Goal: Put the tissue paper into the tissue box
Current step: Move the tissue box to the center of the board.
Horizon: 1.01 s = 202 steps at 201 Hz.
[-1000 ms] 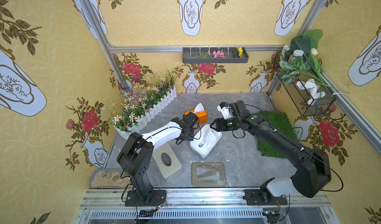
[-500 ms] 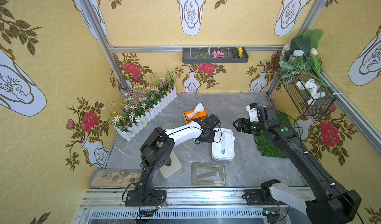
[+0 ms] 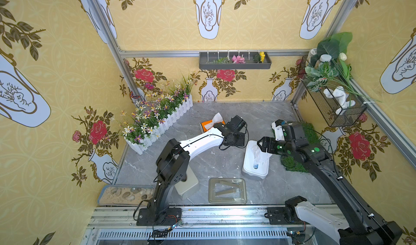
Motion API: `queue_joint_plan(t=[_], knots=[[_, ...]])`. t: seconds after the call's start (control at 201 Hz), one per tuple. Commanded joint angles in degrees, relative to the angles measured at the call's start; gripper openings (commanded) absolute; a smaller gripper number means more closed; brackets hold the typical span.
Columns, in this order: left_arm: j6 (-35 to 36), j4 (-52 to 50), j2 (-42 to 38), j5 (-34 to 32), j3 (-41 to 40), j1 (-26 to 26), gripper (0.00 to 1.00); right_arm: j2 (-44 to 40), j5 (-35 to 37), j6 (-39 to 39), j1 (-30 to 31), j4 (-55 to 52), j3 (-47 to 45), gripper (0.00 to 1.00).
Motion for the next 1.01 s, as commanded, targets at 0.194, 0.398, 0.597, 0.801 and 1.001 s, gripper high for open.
queue_joint_plan(t=[0.194,0.398,0.597,0.801,1.001], knots=[[-13.33,-23.48,-23.07,-14.44,-11.64,6.1,0.75,23.29,11.63,-0.74,22.16,5.21,9.74,0.86],[-28.33,-39.22,-32.19,-14.96,-20.58,6.41,0.73,35.14,6.15,-2.22,22.17,9.47,11.35,0.86],[-34.85,-44.7,-37.0,-12.54,-27.24,6.32,0.72,42.06,3.93,-2.33,21.63,8.16,11.78,0.86],[-32.38,-41.61,-31.85,-13.11,-28.01,6.58,0.74,41.96,3.39,-1.89,19.11,9.5,8.65,0.86],[-28.78,-35.24,-22.42,-10.91,-25.76,6.58,0.75,38.67,5.37,-2.77,16.74,8.3,7.43,0.86]])
